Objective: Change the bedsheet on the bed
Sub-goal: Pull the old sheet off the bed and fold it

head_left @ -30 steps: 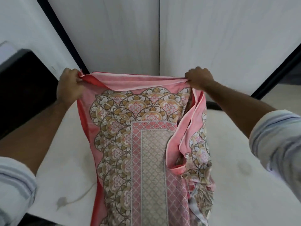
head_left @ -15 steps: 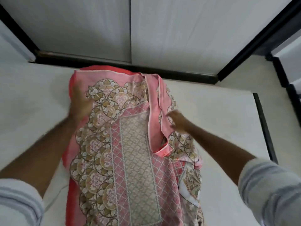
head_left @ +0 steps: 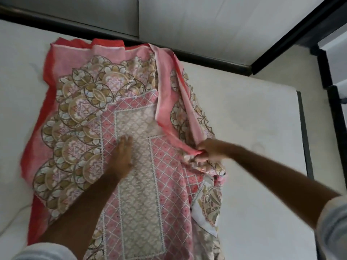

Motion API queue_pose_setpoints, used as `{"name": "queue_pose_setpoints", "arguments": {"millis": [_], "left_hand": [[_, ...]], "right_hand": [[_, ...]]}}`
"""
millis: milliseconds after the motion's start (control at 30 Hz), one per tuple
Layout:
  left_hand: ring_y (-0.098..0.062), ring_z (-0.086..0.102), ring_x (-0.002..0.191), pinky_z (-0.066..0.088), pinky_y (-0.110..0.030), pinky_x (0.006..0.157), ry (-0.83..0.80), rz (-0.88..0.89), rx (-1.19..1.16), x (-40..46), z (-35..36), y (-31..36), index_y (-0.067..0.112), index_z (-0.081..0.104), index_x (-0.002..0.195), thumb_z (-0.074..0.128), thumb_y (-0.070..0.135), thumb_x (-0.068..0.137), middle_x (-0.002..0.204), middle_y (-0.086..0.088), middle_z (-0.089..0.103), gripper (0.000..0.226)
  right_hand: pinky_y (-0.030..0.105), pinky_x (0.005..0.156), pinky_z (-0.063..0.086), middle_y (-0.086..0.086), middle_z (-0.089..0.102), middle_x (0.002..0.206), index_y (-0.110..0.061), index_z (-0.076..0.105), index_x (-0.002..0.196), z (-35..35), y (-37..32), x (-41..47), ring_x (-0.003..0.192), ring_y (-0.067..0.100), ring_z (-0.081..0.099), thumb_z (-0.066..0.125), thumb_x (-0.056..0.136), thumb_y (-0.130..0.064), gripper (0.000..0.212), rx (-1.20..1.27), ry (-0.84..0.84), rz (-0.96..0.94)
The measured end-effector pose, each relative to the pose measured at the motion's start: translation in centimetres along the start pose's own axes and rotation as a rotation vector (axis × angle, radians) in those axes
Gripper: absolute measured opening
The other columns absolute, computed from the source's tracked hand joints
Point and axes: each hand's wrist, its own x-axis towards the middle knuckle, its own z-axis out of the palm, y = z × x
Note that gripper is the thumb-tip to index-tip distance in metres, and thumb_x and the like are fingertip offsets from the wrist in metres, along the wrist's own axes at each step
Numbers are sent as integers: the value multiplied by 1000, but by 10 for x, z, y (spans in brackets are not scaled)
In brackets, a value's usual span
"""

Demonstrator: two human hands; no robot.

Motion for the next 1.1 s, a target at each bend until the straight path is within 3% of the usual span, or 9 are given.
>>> {"name": "queue_pose_setpoints", "arguments": {"millis": [100, 233, 367, 533, 667, 800, 867, 967, 1100], "left_hand": [[-55, 25, 145, 36, -67, 111, -10, -37, 145, 11, 7, -8, 1, 11, 159, 71, 21, 76, 160, -34, 20, 104], [-61, 32, 139, 41, -71, 103, 16, -158, 267, 20, 12, 19, 0, 13, 159, 61, 11, 88, 156, -42, 20, 86], [-52, 18, 149, 28, -62, 117, -14, -323, 407, 27, 13, 58, 0, 0, 160, 36, 17, 105, 161, -37, 7, 68], [-49, 35, 142, 40, -64, 106, 113, -335, 429, 31, 11, 98, 3, 23, 157, 49, 25, 96, 161, -28, 24, 70], [-38, 40, 141, 37, -58, 111, 319, 37, 334, 45, 43, 200, 8, 47, 142, 40, 30, 96, 153, -18, 39, 52], [-34, 25, 151, 26, -65, 116, 97, 66, 403, 57, 99, 252, 25, 40, 150, 26, 47, 101, 160, -9, 32, 56], [-32, 23, 151, 27, -63, 116, 80, 2, 417, 62, 110, 251, 26, 39, 151, 26, 48, 100, 161, -6, 31, 56], [-30, 24, 151, 27, -63, 117, 96, -5, 405, 61, 110, 252, 23, 39, 149, 30, 47, 100, 162, -4, 30, 55], [-35, 21, 153, 19, -68, 118, 158, -22, 529, 33, 99, 238, 16, 33, 154, 28, 49, 102, 164, -12, 28, 62]], "right_hand": [[17, 58, 38, -3, 65, 75, -18, 69, 83, -63, 82, -40, 73, 17, 59, 70, 88, -49, 32, -168, 33, 39], [30, 71, 50, 10, 69, 100, -15, 70, 98, -151, 241, -61, 94, 30, 67, 65, 88, -58, 44, -404, 399, 464], [37, 75, 47, 28, 62, 84, 6, 71, 97, -168, 328, -29, 90, 44, 67, 62, 87, -31, 39, 0, 847, 514], [44, 106, 38, 25, 39, 139, 4, 40, 138, -77, 312, 18, 129, 39, 41, 76, 81, -16, 70, 578, 1133, 338], [45, 110, 39, 23, 38, 144, 6, 29, 146, 21, 288, 30, 131, 38, 44, 84, 75, -39, 100, 1063, 992, 496], [47, 76, 61, 2, 66, 113, -14, 47, 118, 145, 248, 29, 92, 21, 70, 75, 64, -76, 86, 1243, 721, 376], [45, 81, 59, -6, 65, 114, -25, 40, 117, 182, 208, 12, 94, 19, 69, 71, 74, -67, 68, 1269, 593, 339], [40, 85, 58, -3, 73, 105, -21, 63, 114, 217, 170, -1, 94, 18, 70, 70, 85, -49, 40, 1284, 499, 250], [40, 72, 59, 3, 76, 82, -15, 75, 88, 219, 219, -13, 76, 17, 72, 76, 87, -29, 14, 1373, 590, 224]]}}
